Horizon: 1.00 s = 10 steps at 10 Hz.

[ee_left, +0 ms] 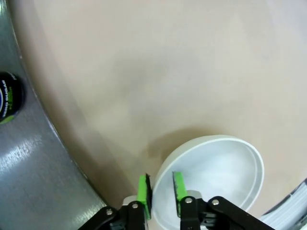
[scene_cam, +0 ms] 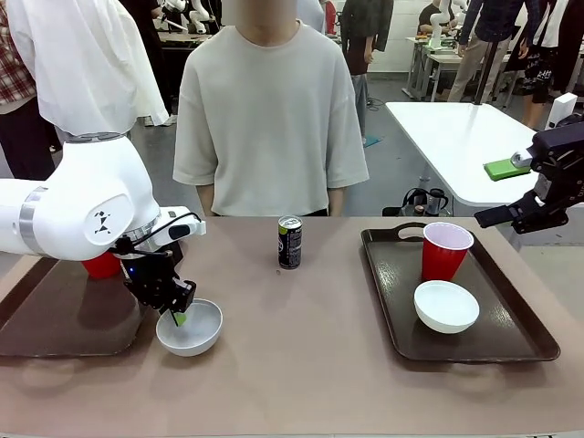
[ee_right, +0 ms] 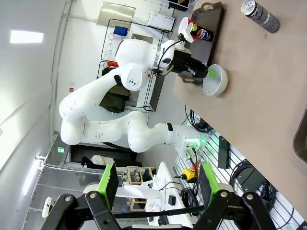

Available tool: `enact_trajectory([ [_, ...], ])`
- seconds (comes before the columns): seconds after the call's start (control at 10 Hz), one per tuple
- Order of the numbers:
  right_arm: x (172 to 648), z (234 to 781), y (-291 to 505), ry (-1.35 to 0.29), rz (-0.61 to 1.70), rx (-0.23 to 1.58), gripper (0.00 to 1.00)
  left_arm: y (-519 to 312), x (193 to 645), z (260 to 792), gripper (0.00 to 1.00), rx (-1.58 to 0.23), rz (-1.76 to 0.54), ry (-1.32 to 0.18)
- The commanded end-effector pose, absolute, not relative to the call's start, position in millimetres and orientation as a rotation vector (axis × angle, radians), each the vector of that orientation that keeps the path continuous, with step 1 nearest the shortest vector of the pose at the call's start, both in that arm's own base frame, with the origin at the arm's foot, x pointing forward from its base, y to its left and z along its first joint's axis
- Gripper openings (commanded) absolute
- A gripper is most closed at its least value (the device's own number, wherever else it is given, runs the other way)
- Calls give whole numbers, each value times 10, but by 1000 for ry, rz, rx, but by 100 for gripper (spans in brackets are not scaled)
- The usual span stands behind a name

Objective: Prepare tableware on both trays.
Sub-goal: Pick up a Picnic Bowl from the table and place it on a Handle tray.

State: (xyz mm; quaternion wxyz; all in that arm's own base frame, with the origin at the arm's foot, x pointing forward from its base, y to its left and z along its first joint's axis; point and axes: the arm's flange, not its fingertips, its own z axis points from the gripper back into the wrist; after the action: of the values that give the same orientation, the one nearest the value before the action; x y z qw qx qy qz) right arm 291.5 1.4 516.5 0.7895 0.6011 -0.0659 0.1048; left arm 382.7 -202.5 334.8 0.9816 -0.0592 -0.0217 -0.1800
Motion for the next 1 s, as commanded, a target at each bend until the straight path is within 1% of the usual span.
enact_trajectory([
  [0.0, 2945, 5181, 28, -159, 240, 1320, 88, -2039, 3861, 3360, 0, -112, -345, -43],
  [0.2, 2945, 5181, 28, -159, 240, 1320, 88, -2030, 3856, 3377, 0, -107, -336, -44],
  [0.4, 2945, 5181, 28, -159, 240, 1320, 88, -2044, 3876, 3493, 0, -103, -276, -62],
  [0.6, 2945, 5181, 28, -159, 240, 1320, 88, -2056, 3854, 3925, 0, -105, -182, -88],
  [0.9, 2945, 5181, 28, -159, 240, 1320, 88, -2012, 3719, 4699, 0, -90, -142, -181],
])
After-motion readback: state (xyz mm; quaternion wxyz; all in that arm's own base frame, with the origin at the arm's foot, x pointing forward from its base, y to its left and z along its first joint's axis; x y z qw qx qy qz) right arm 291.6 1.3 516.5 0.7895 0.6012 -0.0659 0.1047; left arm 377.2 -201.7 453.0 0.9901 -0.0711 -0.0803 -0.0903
